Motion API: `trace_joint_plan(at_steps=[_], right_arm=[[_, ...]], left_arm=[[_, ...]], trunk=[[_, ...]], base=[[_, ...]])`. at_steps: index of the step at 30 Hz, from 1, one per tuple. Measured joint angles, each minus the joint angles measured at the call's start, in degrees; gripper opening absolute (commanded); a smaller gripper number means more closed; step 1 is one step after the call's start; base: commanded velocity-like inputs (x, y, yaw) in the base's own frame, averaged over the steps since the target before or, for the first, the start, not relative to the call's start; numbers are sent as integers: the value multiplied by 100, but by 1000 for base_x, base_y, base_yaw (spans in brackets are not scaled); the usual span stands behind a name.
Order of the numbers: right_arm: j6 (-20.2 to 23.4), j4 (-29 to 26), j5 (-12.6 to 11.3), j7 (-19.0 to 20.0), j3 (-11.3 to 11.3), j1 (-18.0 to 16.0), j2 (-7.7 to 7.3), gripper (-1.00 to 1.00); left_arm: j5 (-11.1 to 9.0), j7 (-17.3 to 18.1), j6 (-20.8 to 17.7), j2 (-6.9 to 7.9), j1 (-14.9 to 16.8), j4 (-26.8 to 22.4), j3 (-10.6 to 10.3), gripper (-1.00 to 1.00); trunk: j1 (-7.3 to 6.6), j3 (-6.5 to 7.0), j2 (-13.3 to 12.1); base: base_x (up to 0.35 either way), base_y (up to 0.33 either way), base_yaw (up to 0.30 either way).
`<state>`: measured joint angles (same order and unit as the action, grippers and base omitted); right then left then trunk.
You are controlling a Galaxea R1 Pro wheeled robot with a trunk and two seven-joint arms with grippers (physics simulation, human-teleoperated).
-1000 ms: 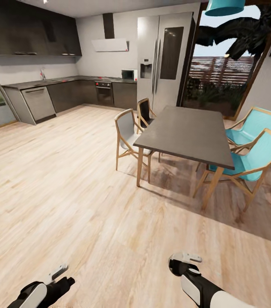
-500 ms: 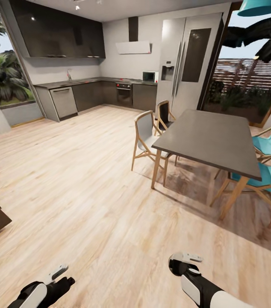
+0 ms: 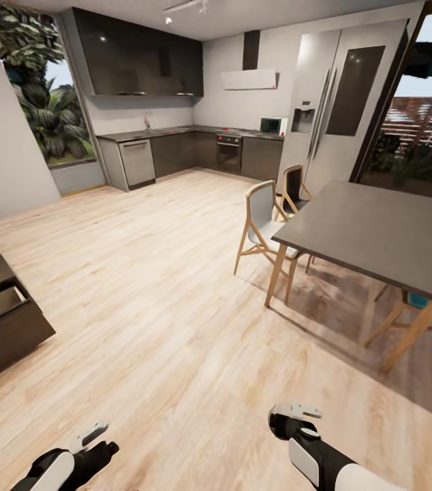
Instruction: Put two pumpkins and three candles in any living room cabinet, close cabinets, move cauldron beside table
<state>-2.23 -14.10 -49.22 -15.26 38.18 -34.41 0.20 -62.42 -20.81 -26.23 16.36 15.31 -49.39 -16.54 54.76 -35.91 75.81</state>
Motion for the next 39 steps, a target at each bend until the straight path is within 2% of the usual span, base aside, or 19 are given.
trace_joint_plan(at_steps=[7,12,16,23,33,39], right_arm=[[0,0,1,0,0,0,0,-100],[0,-1,12,0,0,0,0,-100],[0,-8,14,0,1,0,0,-100],[-5,-24,-14,8,-13,0,-10,-100],[-32,-27,78,7,18,0,0,-100],[-25,-27,86,8,27,0,8,-100]], left_arm=[[-11,-3,0,1,1,13,23,100],[-24,-9,7,0,9,203,20,100],[-26,-10,168,0,11,219,20,100],[-37,-16,203,0,11,234,20,100],[-54,-11,211,9,20,360,21,100],[-54,-11,211,7,20,360,195,100]], trunk=[[0,27,0],[-109,136,-199],[-197,224,-360],[-351,377,-641],[-352,417,-642],[-352,440,-642]], base=[[0,0,280],[0,0,280],[0,0,280],[0,0,279],[0,0,279],[0,0,279]])
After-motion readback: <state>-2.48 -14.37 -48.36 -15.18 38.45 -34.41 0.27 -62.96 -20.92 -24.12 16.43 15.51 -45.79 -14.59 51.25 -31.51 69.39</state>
